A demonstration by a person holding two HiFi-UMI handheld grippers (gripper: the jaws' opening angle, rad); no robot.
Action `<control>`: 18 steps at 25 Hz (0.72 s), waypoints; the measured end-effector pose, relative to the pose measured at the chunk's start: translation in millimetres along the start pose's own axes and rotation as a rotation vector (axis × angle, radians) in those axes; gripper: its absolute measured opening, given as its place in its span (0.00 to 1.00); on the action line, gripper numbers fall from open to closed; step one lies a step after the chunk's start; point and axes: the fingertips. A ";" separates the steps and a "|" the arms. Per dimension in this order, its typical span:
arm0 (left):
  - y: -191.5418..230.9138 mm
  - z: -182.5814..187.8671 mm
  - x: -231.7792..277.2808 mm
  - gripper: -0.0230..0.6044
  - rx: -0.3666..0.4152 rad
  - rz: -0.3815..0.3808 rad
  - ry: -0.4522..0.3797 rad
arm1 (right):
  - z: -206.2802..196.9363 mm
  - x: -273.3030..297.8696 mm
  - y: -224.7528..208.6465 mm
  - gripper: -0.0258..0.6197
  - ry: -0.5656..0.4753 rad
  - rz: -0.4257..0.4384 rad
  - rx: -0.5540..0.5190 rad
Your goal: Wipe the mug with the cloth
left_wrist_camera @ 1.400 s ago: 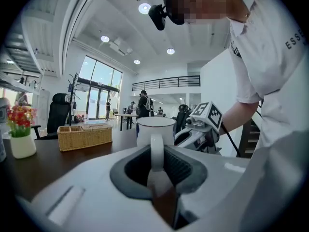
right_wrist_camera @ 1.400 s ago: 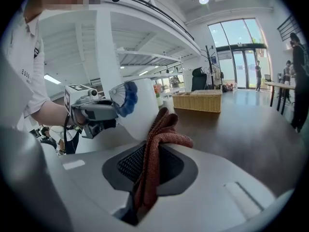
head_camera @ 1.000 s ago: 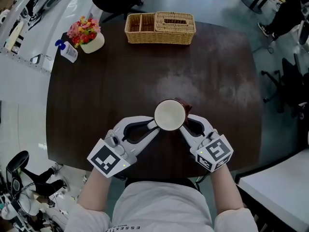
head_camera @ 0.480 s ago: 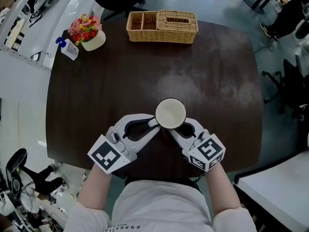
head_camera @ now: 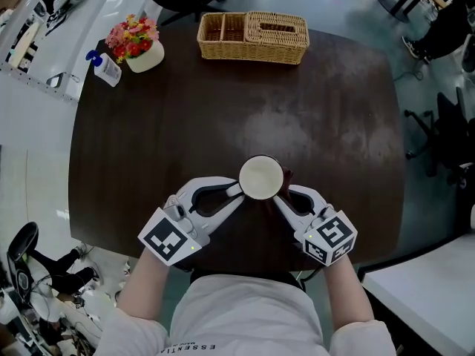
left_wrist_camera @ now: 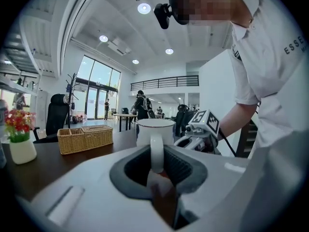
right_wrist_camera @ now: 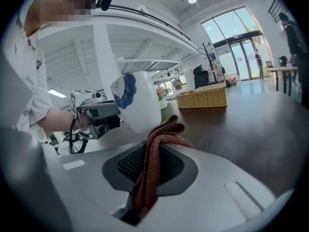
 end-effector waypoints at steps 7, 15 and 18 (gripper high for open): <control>3.3 -43.4 3.1 0.14 0.010 0.028 0.064 | 10.6 -2.0 -30.1 0.16 -0.004 -0.240 -0.082; 6.6 -90.0 11.9 0.14 0.045 -0.031 0.167 | -8.8 5.9 -35.0 0.16 0.048 -0.325 -0.077; 9.2 -100.2 15.0 0.14 0.044 -0.056 0.180 | -13.5 5.5 -37.8 0.16 0.061 -0.334 -0.068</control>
Point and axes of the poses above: the fingertips, and each gripper's own axes: x forward along the fingers, y to its left, z out of its top, and after that the axes turned 12 degrees about -z, right-handed
